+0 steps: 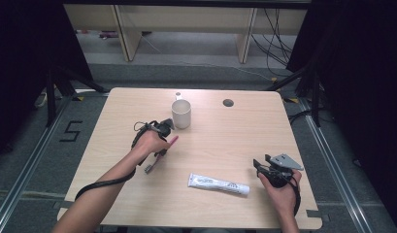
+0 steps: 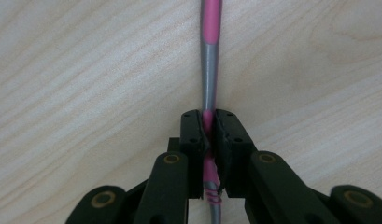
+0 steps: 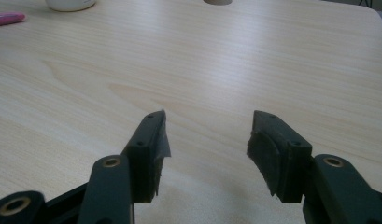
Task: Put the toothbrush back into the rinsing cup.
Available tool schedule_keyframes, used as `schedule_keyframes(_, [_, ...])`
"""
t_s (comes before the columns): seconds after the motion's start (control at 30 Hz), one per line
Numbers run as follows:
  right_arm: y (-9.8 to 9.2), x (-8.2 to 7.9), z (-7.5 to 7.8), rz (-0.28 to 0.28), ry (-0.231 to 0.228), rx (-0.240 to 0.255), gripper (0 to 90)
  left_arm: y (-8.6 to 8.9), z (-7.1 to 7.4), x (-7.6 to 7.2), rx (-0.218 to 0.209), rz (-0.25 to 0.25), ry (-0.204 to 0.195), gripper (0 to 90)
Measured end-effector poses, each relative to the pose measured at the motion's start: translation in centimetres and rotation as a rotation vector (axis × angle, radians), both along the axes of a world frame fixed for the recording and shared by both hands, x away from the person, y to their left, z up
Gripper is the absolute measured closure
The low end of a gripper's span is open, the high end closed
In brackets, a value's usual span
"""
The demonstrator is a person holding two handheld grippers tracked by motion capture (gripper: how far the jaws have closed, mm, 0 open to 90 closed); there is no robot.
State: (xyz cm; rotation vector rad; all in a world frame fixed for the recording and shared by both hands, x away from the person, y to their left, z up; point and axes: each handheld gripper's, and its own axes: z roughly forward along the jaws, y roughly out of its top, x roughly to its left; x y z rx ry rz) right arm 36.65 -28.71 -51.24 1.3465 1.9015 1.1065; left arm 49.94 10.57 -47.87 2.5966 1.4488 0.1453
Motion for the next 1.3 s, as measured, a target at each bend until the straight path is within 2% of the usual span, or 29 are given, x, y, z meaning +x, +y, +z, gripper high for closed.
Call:
schedule_keyframes(0.13, [0.0,0.0,0.0,0.001,-0.004,-0.003,46.5,0.0,0.1,0.0,0.008,-0.012,0.003,82.1])
schedule_keyframes(0.23, [0.0,0.0,0.0,0.000,-0.006,0.003,46.5,0.2,-0.1,-0.1,-0.001,-0.029,-0.031,82.3])
schedule_keyframes(0.3, [0.0,0.0,0.0,-0.001,-0.002,0.006,46.5,0.3,-0.1,-0.1,-0.003,-0.030,-0.038,82.4])
schedule_keyframes(0.37, [-0.2,0.2,0.0,0.015,-0.016,-0.015,46.5,0.4,-0.1,-0.1,-0.001,-0.033,-0.034,82.5])
schedule_keyframes(0.4, [-0.2,0.2,0.0,0.015,-0.015,-0.014,46.5,0.4,0.0,-0.1,-0.001,-0.033,-0.031,82.5])
schedule_keyframes(0.43, [0.1,-0.1,0.0,-0.012,0.011,0.010,46.5,0.4,0.0,-0.2,-0.002,-0.036,-0.038,82.5])
schedule_keyframes(0.5, [-0.2,0.2,0.0,0.014,-0.019,-0.017,46.5,0.5,0.1,-0.2,-0.006,-0.038,-0.039,82.5])
schedule_keyframes(0.53, [-0.2,0.2,0.0,0.014,-0.017,-0.016,46.5,0.5,0.2,-0.2,-0.002,-0.049,-0.043,82.5])
schedule_keyframes(0.57, [-0.1,0.1,0.0,0.008,-0.010,-0.009,46.5,0.4,0.2,-0.3,-0.014,-0.032,-0.052,82.5])
schedule_keyframes(0.6, [0.1,-0.1,0.0,-0.011,0.010,0.008,46.5,0.5,0.3,-0.3,-0.009,-0.040,-0.050,82.5])
schedule_keyframes(0.67, [-0.3,0.2,0.0,0.015,-0.036,-0.039,46.5,0.6,0.5,-0.3,-0.009,-0.051,-0.049,82.5])
schedule_keyframes(0.7, [-0.3,0.2,0.0,0.011,-0.032,-0.034,46.5,0.6,0.5,-0.4,-0.009,-0.055,-0.059,82.5])
schedule_keyframes(0.73, [0.0,0.1,0.0,-0.001,-0.012,-0.003,46.5,0.6,0.7,-0.4,-0.009,-0.055,-0.052,82.6])
schedule_keyframes(0.77, [-0.2,0.2,0.0,0.009,-0.028,-0.026,46.5,0.7,0.7,-0.4,-0.011,-0.057,-0.052,82.5])
schedule_keyframes(0.83, [-0.3,0.2,0.0,0.015,-0.036,-0.039,46.5,0.7,0.8,-0.5,-0.015,-0.048,-0.054,82.6])
schedule_keyframes(0.87, [-0.3,0.2,0.0,0.014,-0.032,-0.037,46.5,0.8,0.8,-0.5,-0.013,-0.066,-0.067,82.6])
schedule_keyframes(0.93, [-0.3,0.2,0.0,0.014,-0.036,-0.040,46.5,0.9,1.0,-0.5,-0.020,-0.065,-0.069,82.6])
schedule_keyframes(0.97, [-0.1,0.1,0.0,0.001,-0.014,-0.013,46.5,1.0,1.1,-0.5,-0.019,-0.067,-0.069,82.5])
schedule_keyframes(1.13, [-0.2,0.2,0.0,0.013,-0.025,-0.026,46.5,1.4,1.7,-0.6,-0.017,-0.076,-0.070,82.6])
schedule_keyframes(1.17, [0.0,0.0,0.0,-0.009,-0.001,-0.002,46.5,1.4,1.7,-0.7,-0.026,-0.073,-0.079,82.6])
schedule_keyframes(1.23, [-0.1,0.2,0.0,0.009,-0.013,-0.014,46.5,1.7,2.0,-0.7,-0.022,-0.099,-0.093,82.6])
schedule_keyframes(1.27, [-0.2,0.2,0.0,0.012,-0.015,-0.018,46.5,1.7,2.0,-0.9,-0.033,-0.078,-0.097,82.6])
schedule_keyframes(1.3, [-0.1,0.2,0.0,0.011,-0.015,-0.016,46.5,2.0,2.1,-0.9,-0.032,-0.100,-0.114,82.6])
